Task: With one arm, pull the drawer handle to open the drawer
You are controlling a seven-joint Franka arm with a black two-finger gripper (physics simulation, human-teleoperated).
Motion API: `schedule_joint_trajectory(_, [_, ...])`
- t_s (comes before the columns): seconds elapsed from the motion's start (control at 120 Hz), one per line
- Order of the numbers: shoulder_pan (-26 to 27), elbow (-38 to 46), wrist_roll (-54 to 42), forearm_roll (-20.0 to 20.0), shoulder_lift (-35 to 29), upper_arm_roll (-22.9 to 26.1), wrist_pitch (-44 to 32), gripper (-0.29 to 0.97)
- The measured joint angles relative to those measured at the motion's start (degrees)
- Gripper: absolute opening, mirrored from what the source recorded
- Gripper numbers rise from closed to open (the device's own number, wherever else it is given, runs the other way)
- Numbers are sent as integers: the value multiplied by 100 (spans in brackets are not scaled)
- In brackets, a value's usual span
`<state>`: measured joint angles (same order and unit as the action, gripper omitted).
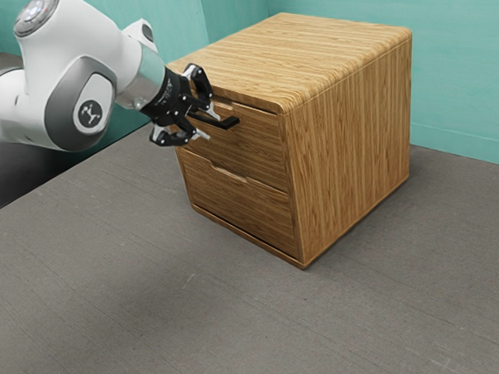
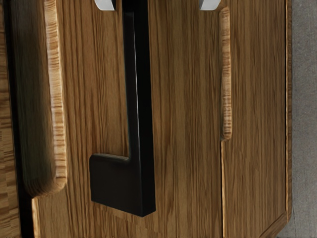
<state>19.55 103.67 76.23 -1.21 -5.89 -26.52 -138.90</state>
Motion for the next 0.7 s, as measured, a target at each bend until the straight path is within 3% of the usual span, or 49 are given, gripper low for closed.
schedule_joint_trajectory(0.7, [-56,44,-25,-37,161,-77,-292,10])
